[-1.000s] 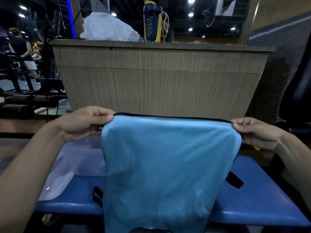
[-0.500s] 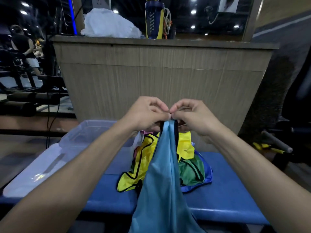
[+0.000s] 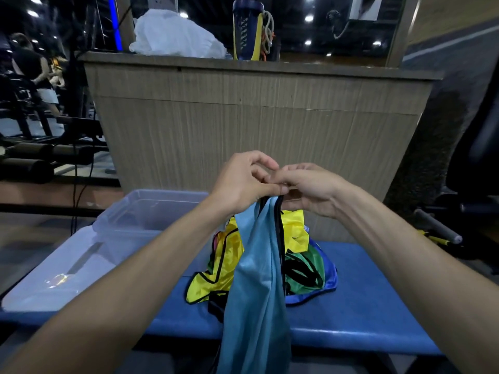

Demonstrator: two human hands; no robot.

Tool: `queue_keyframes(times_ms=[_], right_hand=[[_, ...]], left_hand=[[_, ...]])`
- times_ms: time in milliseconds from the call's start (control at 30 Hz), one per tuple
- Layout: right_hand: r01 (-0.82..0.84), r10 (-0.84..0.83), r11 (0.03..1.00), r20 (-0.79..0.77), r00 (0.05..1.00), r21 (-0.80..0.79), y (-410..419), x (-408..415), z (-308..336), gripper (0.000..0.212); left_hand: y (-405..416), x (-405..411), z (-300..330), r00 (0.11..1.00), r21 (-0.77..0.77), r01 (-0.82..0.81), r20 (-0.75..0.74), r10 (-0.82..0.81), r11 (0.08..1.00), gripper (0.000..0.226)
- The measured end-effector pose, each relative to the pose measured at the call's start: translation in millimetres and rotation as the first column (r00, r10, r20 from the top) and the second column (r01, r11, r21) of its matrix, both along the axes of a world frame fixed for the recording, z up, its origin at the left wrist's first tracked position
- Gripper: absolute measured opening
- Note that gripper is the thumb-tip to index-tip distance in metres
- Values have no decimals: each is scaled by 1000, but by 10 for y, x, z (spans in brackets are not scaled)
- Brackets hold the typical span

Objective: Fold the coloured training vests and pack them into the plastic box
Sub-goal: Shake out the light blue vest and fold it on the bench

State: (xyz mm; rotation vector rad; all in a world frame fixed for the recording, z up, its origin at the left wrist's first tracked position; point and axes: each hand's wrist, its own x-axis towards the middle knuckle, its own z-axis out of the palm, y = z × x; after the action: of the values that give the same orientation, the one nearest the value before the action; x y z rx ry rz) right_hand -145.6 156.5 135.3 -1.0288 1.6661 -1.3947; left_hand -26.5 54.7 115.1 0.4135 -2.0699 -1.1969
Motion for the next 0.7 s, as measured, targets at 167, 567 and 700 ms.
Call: queue_keyframes(times_ms=[167, 567, 700], right_hand=[[-11, 10, 1000, 59, 998, 17, 22, -59, -82, 10], [-38, 40, 999, 80, 996, -27, -13, -70, -241, 21], [0, 6, 998, 91, 996, -66, -2, -96, -245, 22]], left_hand=[[-58, 74, -129, 985, 300, 173, -31, -172, 938, 42], [-63, 137, -263, 980, 206, 175, 55, -189, 963, 54], [-55, 140, -361, 986, 175, 144, 60, -157, 974, 53]])
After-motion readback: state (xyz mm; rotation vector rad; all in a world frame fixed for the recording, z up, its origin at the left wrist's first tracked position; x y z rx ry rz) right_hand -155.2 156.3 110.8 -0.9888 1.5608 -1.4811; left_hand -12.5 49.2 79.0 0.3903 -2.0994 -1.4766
